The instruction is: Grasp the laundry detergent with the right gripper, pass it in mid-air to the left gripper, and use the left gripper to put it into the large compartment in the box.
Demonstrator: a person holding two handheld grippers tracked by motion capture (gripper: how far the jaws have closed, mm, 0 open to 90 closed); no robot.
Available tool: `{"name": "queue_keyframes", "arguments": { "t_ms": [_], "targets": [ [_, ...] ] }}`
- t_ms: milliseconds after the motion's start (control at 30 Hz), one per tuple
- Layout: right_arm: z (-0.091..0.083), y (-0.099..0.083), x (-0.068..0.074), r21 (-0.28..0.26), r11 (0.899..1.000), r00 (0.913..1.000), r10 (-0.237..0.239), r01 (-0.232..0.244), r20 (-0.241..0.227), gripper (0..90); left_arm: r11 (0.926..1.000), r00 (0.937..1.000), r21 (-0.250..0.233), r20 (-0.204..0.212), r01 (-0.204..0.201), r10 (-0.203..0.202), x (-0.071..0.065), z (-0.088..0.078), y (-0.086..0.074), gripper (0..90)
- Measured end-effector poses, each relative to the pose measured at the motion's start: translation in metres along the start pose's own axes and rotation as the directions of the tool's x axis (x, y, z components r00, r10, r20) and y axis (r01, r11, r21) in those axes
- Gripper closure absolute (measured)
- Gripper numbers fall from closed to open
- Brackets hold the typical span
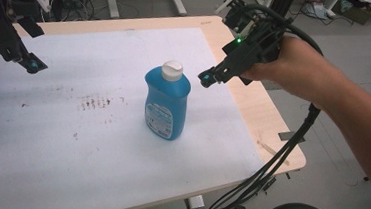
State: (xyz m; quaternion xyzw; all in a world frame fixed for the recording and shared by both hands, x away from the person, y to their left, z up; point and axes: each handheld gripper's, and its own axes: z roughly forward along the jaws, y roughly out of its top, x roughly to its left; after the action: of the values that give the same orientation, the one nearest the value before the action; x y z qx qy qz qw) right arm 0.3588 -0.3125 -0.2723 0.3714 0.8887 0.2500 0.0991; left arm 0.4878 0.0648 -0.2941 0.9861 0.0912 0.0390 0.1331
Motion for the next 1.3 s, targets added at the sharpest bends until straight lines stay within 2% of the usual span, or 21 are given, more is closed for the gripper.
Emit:
{"name": "queue_keyframes", "arguments": {
  "t_ms": [267, 567, 700, 1100, 1300],
  "targets": [
    [0.005, -0.015, 0.011, -0.041, 0.999, 0.9990, 0.030, -0.032, -0.032, 2.1, 1.0000, 1.0000, 0.002, 0.004, -0.006, 0.006, -0.002, 0.001, 0.000, 2.4],
    [0.012, -0.026, 0.021, -0.058, 0.998, 0.9982, 0.036, -0.039, -0.048, 2.1, 1.0000, 1.0000, -0.002, 0.007, -0.006, 0.006, -0.003, 0.004, 0.000, 2.3],
    [0.017, -0.034, 0.026, -0.088, 0.995, 0.9974, 0.045, -0.050, -0.057, 2.0, 1.0000, 0.9999, 0.002, 0.009, -0.007, 0.007, -0.003, 0.005, -0.001, 2.3],
    [0.028, -0.048, 0.038, -0.126, 0.991, 0.9977, 0.031, -0.038, -0.061, 2.1, 0.9999, 0.9999, -0.005, 0.006, -0.014, 0.014, -0.006, 0.006, 0.000, 2.3],
    [0.039, -0.060, 0.044, -0.190, 0.980, 0.9959, 0.049, -0.062, -0.076, 2.0, 0.9999, 0.9999, -0.006, 0.009, -0.012, 0.012, -0.006, 0.008, -0.002, 2.3]
  ]
}}
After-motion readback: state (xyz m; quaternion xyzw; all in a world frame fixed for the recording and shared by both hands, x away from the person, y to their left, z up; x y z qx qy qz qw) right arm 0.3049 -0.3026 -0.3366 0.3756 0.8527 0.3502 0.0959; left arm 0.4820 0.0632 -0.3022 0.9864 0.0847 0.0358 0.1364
